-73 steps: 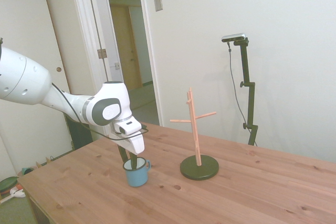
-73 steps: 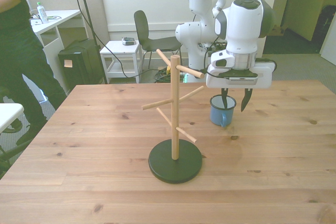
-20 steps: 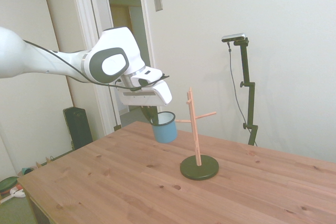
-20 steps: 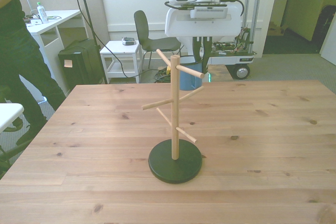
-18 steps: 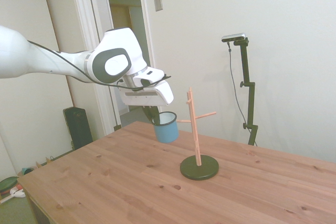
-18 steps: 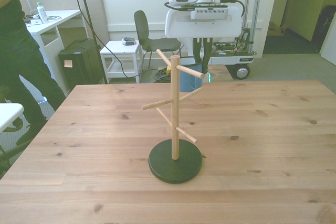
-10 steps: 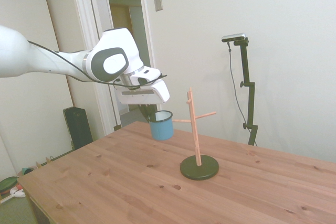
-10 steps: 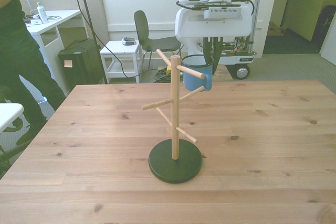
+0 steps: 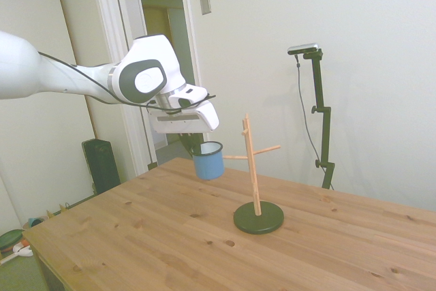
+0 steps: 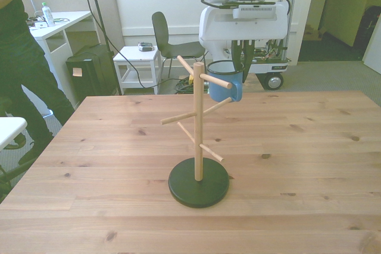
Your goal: Hang the mug
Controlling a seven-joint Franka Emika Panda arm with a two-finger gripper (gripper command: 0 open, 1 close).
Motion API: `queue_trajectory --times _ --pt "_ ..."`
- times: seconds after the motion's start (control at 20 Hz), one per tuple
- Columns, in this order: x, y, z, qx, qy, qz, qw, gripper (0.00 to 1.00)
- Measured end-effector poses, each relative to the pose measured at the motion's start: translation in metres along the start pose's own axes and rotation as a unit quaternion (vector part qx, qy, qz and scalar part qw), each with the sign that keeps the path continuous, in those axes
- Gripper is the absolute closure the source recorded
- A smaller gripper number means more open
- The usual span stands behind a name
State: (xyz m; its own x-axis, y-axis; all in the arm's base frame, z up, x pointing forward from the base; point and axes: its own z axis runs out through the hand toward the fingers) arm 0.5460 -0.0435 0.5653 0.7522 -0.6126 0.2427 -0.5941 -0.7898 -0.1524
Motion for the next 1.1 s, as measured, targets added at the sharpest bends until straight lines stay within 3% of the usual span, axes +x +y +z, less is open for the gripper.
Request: queue_trajectory --times 1.1 --pt "0.032 0.023 0.032 -0.003 -0.022 0.035 0.9992 1.00"
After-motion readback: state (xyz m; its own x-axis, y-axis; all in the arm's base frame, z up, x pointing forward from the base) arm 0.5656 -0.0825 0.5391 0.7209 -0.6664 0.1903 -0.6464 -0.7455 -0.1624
